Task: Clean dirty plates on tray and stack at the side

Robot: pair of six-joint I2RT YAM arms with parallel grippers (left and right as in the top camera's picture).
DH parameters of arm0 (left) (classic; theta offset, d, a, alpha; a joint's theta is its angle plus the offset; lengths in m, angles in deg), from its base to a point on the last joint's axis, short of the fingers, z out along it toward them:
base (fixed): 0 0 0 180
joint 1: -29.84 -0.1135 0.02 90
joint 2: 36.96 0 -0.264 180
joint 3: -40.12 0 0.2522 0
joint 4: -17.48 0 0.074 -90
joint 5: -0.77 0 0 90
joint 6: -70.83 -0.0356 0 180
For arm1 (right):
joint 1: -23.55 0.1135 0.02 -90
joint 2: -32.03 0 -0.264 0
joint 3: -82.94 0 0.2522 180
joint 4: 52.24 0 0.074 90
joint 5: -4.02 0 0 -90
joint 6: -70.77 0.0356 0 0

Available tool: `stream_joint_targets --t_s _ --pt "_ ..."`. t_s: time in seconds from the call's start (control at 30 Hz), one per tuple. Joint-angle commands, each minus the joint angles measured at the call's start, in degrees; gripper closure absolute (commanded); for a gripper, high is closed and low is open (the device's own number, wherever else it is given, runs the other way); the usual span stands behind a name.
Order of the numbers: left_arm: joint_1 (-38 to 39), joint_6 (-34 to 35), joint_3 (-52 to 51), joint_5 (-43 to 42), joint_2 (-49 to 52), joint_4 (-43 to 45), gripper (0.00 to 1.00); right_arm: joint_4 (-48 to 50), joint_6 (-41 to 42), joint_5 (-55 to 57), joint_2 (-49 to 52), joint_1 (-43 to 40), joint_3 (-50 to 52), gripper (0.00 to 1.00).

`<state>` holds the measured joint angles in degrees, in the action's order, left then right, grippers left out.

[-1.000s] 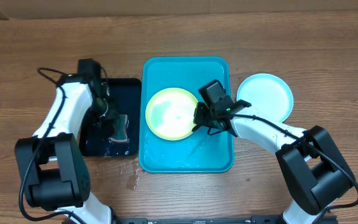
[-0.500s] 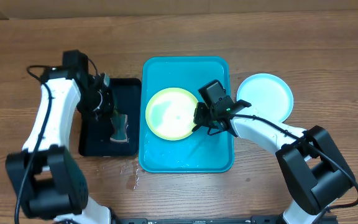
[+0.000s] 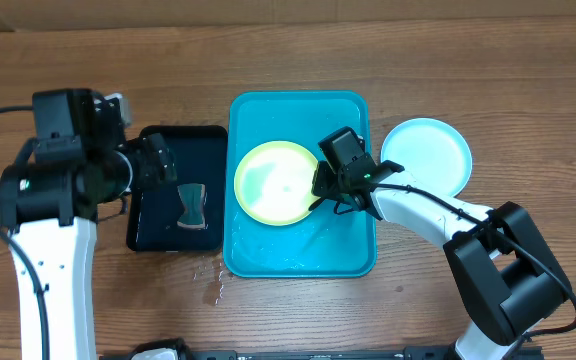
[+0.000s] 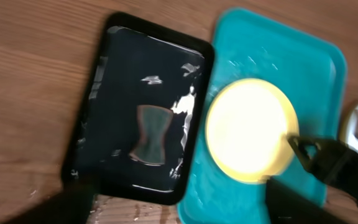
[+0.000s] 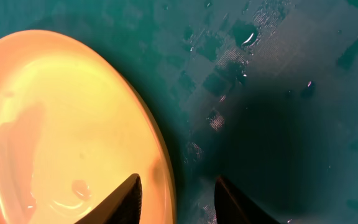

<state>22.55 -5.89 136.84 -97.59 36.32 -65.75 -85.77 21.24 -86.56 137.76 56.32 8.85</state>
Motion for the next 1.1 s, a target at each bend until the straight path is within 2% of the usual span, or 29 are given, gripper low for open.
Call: stream_joint_targets --t_s 0.0,0.07,0.2,0.23,0.37,1.07 --pt "-1.2 5.0 0.9 7.6 -1.8 0.0 0.0 0.5 0.1 1.2 1.0 0.4 0.3 0.6" --pt "-1.7 5.0 0.9 7.6 -1.7 0.0 0.0 0.6 0.1 1.2 1.0 0.4 0.3 0.63" --pt "-1.8 5.0 0.8 8.6 -1.1 0.0 0.0 0.6 0.1 1.2 1.0 0.4 0.3 0.75" --pt "-1.7 5.0 0.8 8.6 -0.9 0.0 0.0 0.6 0.1 1.2 1.0 0.4 0.3 0.82" --pt "-1.7 5.0 0.8 8.6 -0.4 0.0 0.0 0.7 0.1 1.2 1.0 0.4 0.3 0.96" --pt "-1.7 5.0 0.8 8.6 1.0 0.0 0.0 3.3 0.3 5.7 1.0 0.4 0.3 0.96"
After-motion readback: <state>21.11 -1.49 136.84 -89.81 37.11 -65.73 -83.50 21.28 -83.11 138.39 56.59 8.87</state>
